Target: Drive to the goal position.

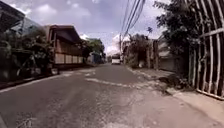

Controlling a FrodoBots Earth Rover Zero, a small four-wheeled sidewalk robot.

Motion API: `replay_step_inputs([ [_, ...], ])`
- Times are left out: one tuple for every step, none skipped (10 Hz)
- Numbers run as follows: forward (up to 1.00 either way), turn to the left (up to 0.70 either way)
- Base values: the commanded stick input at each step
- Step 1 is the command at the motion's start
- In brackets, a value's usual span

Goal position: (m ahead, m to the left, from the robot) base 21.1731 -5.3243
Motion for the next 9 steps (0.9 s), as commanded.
replay_step_inputs([
  [0.70,0.00],
  [0.70,0.00],
  [0.70,0.00],
  [0.70,0.00],
  [0.70,0.00],
  [0.70,0.00],
  [0.70,0.00],
  [0.70,0.00],
  [0.70,0.00],
])
